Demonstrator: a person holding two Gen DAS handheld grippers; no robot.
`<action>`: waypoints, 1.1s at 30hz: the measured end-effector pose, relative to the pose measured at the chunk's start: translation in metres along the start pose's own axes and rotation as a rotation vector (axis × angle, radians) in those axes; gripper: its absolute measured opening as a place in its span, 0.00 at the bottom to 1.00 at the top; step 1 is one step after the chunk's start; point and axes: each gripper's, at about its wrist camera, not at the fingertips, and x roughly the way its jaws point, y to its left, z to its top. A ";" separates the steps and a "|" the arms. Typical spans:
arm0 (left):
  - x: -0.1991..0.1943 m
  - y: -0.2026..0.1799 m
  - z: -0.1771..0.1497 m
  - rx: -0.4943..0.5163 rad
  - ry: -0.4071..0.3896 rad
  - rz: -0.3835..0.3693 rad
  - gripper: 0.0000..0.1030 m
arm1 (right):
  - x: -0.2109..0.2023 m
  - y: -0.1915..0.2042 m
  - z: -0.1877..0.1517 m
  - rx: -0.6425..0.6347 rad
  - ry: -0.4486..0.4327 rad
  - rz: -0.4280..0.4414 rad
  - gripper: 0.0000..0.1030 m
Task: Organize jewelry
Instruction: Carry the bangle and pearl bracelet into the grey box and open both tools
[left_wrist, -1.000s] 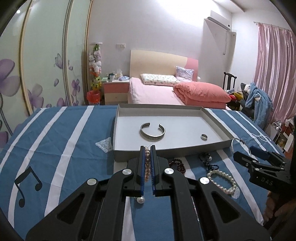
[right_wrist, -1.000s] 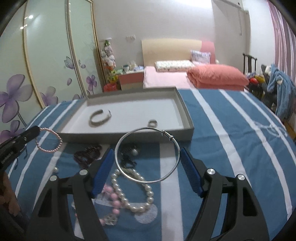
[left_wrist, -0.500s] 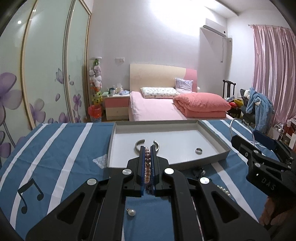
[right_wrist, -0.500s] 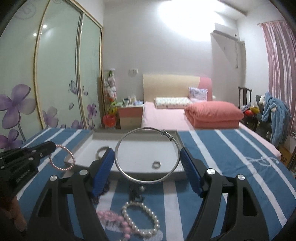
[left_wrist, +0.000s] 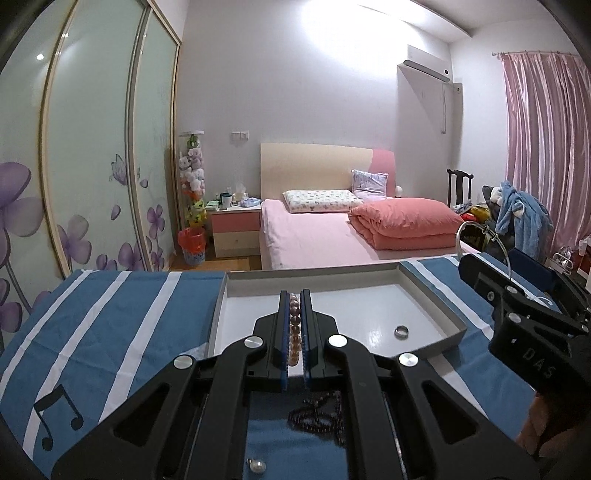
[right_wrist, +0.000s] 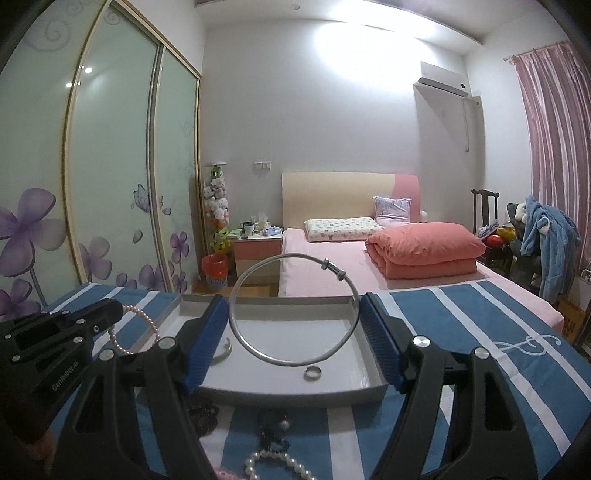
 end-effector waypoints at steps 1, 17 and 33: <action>0.002 -0.001 0.001 0.000 -0.002 0.002 0.06 | 0.003 -0.001 0.000 0.000 0.000 -0.001 0.69; 0.041 -0.001 0.006 -0.003 0.028 0.009 0.06 | 0.061 -0.012 0.003 0.009 0.051 -0.017 0.69; 0.092 -0.001 -0.001 -0.017 0.157 -0.019 0.07 | 0.151 -0.007 -0.026 0.012 0.350 0.036 0.70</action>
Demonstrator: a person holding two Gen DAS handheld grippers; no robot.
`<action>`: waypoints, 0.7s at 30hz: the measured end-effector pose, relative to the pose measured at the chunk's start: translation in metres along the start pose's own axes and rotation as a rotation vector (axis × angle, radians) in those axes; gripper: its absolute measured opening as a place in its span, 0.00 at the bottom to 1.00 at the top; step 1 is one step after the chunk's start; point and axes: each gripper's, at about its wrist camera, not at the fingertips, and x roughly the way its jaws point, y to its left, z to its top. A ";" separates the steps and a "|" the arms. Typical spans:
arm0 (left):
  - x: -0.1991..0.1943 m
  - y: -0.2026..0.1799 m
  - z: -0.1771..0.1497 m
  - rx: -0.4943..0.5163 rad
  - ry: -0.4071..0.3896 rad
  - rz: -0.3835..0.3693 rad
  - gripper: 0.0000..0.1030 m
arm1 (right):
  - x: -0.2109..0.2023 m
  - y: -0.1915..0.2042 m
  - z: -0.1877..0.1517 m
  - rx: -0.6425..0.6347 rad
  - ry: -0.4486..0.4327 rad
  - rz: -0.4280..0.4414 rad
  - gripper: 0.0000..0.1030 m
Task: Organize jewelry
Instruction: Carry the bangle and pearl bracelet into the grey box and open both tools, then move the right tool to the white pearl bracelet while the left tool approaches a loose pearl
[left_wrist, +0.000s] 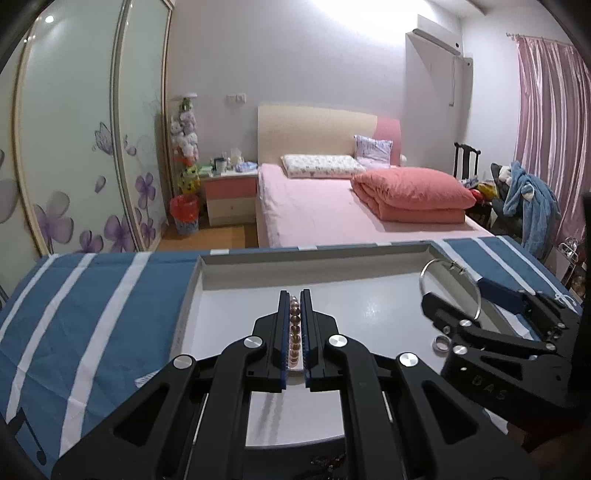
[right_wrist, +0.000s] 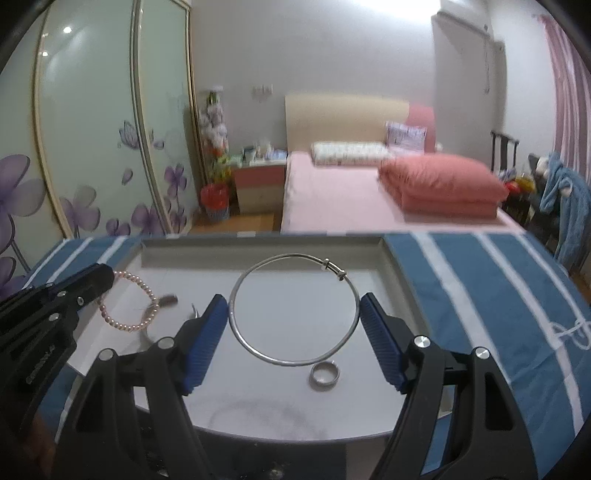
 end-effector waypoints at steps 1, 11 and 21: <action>0.002 0.001 0.000 -0.004 0.006 -0.003 0.07 | 0.004 0.000 0.000 0.006 0.023 0.011 0.70; -0.016 0.033 0.010 -0.102 0.018 -0.021 0.08 | -0.027 -0.024 -0.005 0.090 0.006 0.020 0.76; -0.062 0.063 0.005 -0.154 0.003 -0.013 0.08 | -0.079 -0.040 -0.028 0.087 0.002 0.004 0.76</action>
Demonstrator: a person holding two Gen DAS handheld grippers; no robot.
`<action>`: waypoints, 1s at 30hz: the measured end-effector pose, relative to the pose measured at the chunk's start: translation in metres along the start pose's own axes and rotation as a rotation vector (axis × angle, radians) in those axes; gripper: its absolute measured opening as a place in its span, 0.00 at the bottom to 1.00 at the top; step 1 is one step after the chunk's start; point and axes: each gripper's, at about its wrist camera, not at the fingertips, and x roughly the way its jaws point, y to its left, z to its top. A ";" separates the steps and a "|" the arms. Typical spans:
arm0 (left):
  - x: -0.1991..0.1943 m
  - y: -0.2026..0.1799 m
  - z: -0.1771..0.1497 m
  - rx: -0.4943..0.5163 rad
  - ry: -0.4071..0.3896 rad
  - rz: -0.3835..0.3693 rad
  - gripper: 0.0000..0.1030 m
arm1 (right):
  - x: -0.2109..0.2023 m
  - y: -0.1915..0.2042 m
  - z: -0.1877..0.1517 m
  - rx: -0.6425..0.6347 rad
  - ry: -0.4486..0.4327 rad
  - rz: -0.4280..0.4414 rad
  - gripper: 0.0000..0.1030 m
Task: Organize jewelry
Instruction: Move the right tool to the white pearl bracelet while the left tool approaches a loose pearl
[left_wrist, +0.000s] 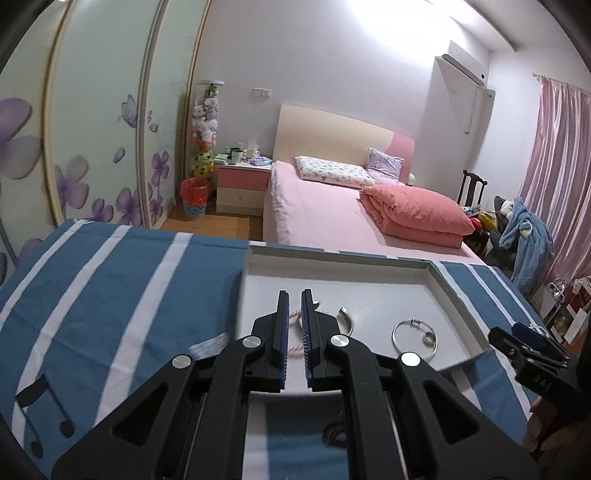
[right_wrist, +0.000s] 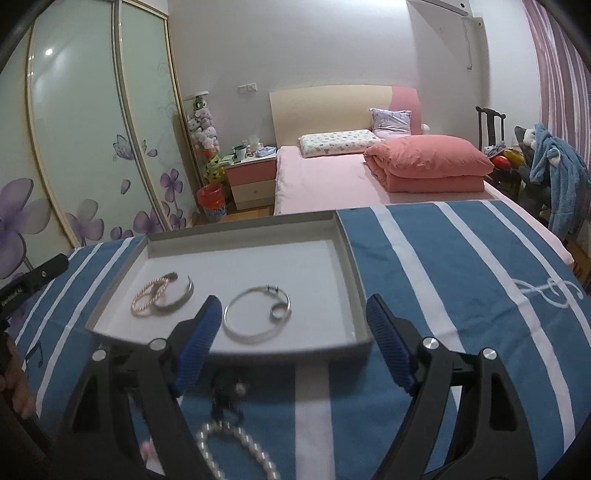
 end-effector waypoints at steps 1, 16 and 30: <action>-0.005 0.003 -0.002 0.000 -0.001 0.004 0.08 | -0.003 0.000 -0.002 -0.001 0.002 -0.001 0.76; -0.036 0.017 -0.062 0.073 0.101 0.047 0.41 | -0.019 0.013 -0.067 -0.119 0.219 0.064 0.38; -0.030 -0.008 -0.099 0.167 0.201 0.025 0.52 | -0.011 0.025 -0.088 -0.234 0.285 0.014 0.10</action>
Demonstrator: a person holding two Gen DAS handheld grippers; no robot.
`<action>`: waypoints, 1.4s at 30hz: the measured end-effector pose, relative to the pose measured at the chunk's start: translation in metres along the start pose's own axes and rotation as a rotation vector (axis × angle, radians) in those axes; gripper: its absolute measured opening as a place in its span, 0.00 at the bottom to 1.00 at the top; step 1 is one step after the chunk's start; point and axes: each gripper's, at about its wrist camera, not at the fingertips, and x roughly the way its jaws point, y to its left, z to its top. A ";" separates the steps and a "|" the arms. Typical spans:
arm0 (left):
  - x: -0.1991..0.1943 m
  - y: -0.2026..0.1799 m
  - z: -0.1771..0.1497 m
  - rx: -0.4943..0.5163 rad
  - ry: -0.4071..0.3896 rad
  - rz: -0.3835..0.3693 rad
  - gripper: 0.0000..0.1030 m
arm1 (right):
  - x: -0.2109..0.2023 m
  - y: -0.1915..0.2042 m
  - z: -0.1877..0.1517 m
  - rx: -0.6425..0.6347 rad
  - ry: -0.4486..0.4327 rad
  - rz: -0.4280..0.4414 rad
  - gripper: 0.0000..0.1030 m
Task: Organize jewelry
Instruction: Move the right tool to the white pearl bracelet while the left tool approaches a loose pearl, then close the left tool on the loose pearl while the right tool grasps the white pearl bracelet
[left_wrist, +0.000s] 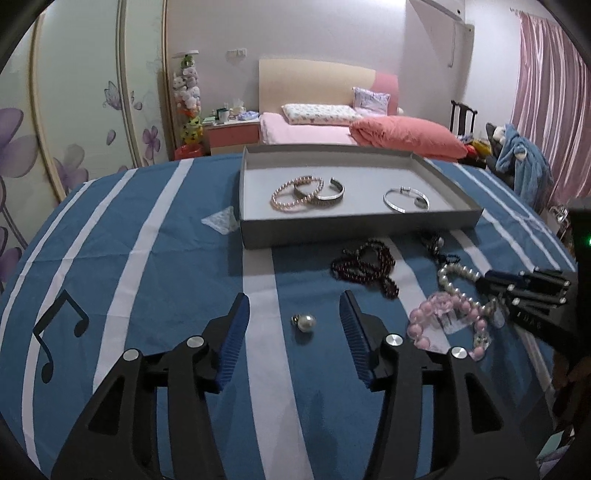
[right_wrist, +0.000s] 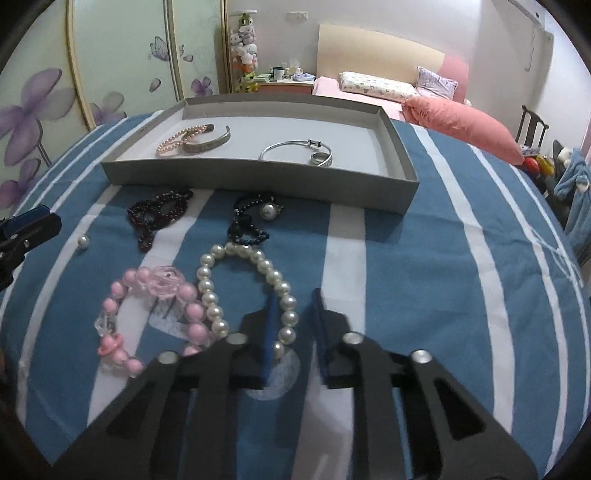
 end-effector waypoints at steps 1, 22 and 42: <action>0.001 0.000 0.000 0.001 0.006 0.004 0.53 | 0.001 -0.002 0.001 0.007 0.001 -0.010 0.10; 0.019 -0.007 -0.008 0.039 0.103 0.047 0.48 | 0.014 -0.039 0.015 0.141 -0.005 -0.084 0.10; 0.035 -0.015 0.001 0.006 0.146 0.077 0.14 | 0.014 -0.040 0.014 0.142 -0.005 -0.083 0.10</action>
